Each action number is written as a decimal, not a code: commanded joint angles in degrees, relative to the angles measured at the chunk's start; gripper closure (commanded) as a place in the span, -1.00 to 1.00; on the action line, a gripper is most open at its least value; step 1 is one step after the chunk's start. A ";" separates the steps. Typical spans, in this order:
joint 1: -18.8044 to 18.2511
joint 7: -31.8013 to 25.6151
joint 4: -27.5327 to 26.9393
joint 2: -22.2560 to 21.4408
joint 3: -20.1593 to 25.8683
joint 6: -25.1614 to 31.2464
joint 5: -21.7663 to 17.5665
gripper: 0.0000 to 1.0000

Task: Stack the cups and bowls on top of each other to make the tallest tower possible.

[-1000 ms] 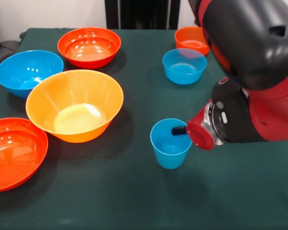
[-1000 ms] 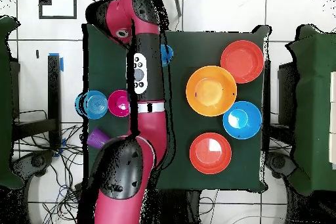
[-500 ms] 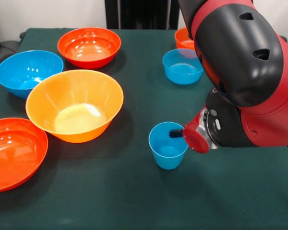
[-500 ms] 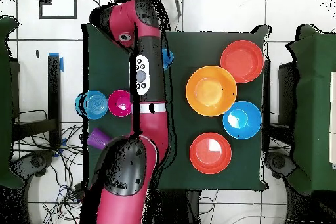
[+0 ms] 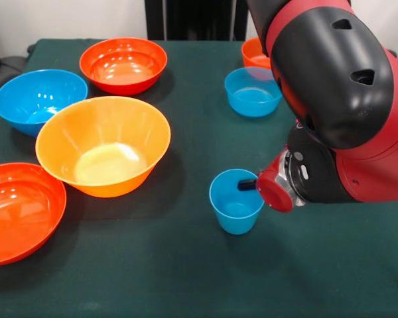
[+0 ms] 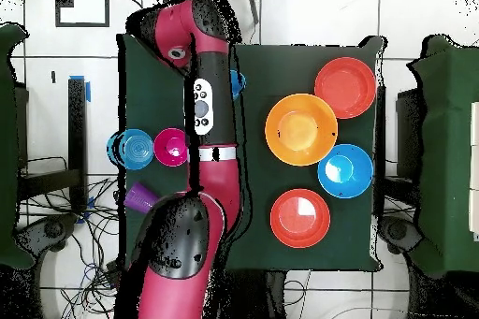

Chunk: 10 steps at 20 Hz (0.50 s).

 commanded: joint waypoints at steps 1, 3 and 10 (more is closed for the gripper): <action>-1.60 -12.79 3.77 -0.95 0.77 -5.07 0.57 1.00; -1.70 -12.56 3.78 -0.97 0.63 -5.41 0.65 1.00; -1.66 -11.99 3.46 -1.20 0.50 -6.82 -0.14 1.00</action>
